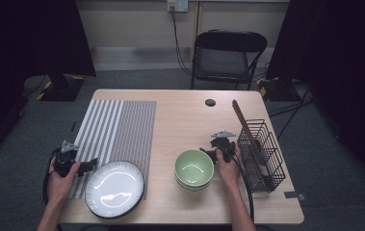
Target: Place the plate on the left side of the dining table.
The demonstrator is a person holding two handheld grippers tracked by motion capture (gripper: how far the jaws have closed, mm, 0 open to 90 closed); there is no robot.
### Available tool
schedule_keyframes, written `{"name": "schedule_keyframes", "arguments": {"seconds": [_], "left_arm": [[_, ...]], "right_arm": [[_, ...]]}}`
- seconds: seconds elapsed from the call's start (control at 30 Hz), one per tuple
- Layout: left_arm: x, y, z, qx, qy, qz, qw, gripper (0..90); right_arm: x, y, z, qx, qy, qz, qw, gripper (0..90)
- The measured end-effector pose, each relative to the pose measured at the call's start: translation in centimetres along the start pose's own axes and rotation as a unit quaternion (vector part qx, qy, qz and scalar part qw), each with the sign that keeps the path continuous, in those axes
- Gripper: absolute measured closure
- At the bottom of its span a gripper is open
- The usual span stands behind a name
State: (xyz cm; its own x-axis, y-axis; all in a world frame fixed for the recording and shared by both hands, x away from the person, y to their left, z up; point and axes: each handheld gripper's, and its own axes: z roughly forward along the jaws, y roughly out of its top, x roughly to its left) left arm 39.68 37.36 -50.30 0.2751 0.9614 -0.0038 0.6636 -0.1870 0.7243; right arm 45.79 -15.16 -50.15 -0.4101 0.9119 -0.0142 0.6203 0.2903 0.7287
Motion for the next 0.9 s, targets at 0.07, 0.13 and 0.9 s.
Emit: {"name": "schedule_keyframes", "arguments": {"seconds": [0.07, 0.13, 0.9], "left_arm": [[0.0, 0.0, 0.0, 0.0, 0.0, 0.0, 1.0, 5.4], [0.0, 0.0, 0.0, 0.0, 0.0, 0.0, 1.0, 5.4], [0.1, 0.6, -2.2, -0.014, -0.036, -0.006, 0.9992, 21.0]], "right_arm": [[0.0, 0.0, 0.0, 0.0, 0.0, 0.0, 1.0, 10.6], [0.0, 0.0, 0.0, 0.0, 0.0, 0.0, 1.0, 10.6], [-0.6, 0.3, -0.7, -0.025, 0.03, 0.026, 0.9989, 16.8]]}}
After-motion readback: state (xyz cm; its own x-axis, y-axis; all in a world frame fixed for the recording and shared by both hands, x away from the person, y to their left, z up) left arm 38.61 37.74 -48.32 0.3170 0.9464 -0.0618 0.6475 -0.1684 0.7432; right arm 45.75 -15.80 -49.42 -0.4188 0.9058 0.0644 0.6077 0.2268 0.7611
